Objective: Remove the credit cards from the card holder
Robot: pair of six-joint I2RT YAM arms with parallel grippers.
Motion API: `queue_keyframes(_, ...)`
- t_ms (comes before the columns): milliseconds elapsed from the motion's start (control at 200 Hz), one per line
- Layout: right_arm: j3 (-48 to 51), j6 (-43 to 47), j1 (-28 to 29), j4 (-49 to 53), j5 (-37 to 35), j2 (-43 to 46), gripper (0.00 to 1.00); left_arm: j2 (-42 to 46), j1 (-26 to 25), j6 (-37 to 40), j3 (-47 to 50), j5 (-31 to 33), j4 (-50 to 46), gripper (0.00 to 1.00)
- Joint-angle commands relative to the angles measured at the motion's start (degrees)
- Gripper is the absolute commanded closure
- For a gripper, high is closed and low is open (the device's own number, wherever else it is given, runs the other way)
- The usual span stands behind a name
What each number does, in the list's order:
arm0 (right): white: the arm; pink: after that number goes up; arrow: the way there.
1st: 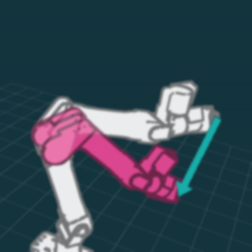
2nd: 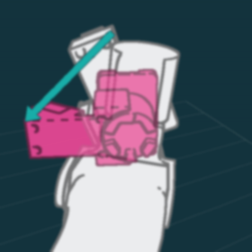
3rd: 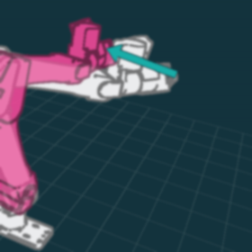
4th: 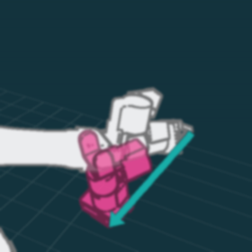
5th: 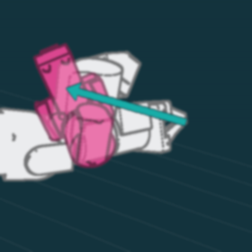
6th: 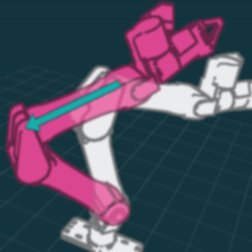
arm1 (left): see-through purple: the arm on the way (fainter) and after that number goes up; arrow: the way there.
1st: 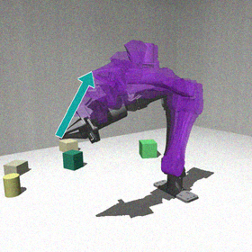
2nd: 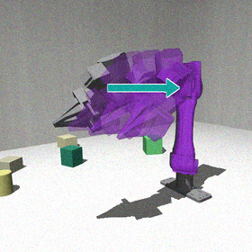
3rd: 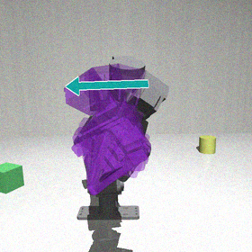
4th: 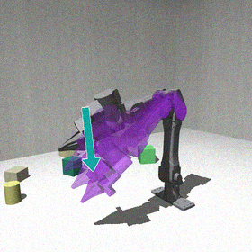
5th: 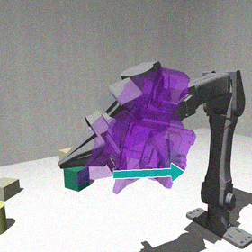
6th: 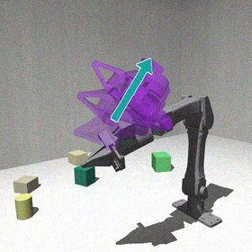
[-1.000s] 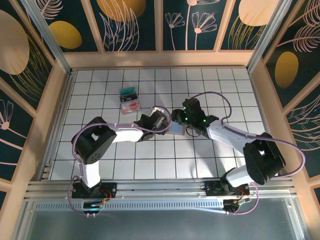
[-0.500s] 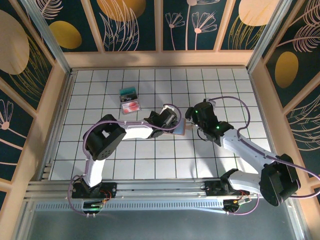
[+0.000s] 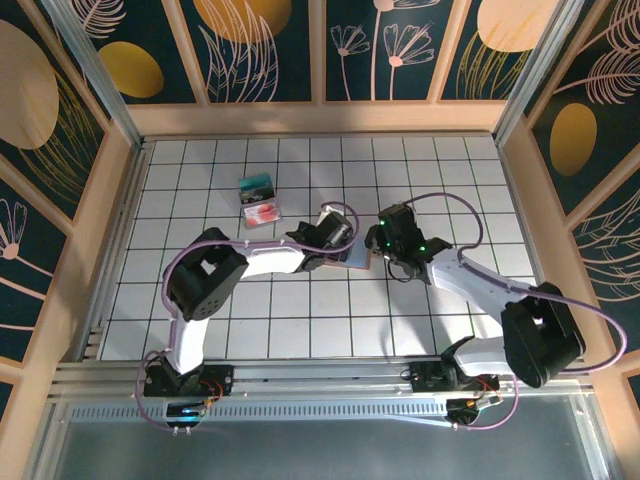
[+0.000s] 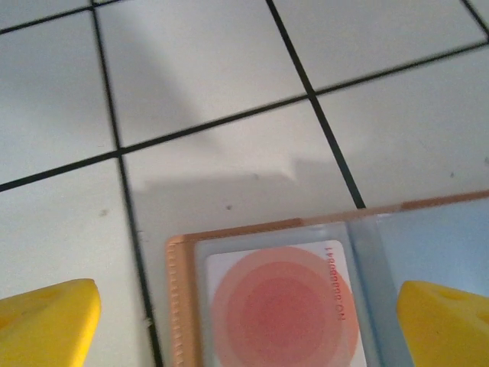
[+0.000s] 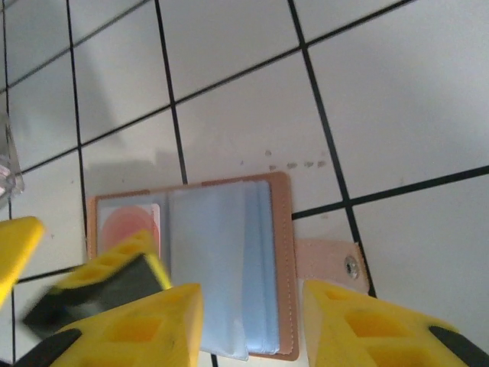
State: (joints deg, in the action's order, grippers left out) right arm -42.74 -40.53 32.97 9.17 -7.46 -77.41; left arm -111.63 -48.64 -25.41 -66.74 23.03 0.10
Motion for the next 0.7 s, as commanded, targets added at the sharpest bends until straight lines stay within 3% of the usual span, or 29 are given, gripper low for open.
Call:
queue_keyframes(0, -2.16, 0.84, -0.03, -2.45, 2.85, -1.02, 0.61, 5.63, 1.90, -6.50, 3.31, -0.27, -0.42, 0.01)
queue_keyframes(340, -7.25, 0.95, 2.74, -6.58, 9.42, -9.24, 0.65, 9.19, 6.52, -9.92, 8.65, 0.42, -1.04, 0.02)
queue_keyframes(696, -19.25, 6.86, 6.18, -1.62, 9.11, -24.05, 0.64, 16.64, 8.92, -13.80, 14.75, 4.45, -0.97, 0.01)
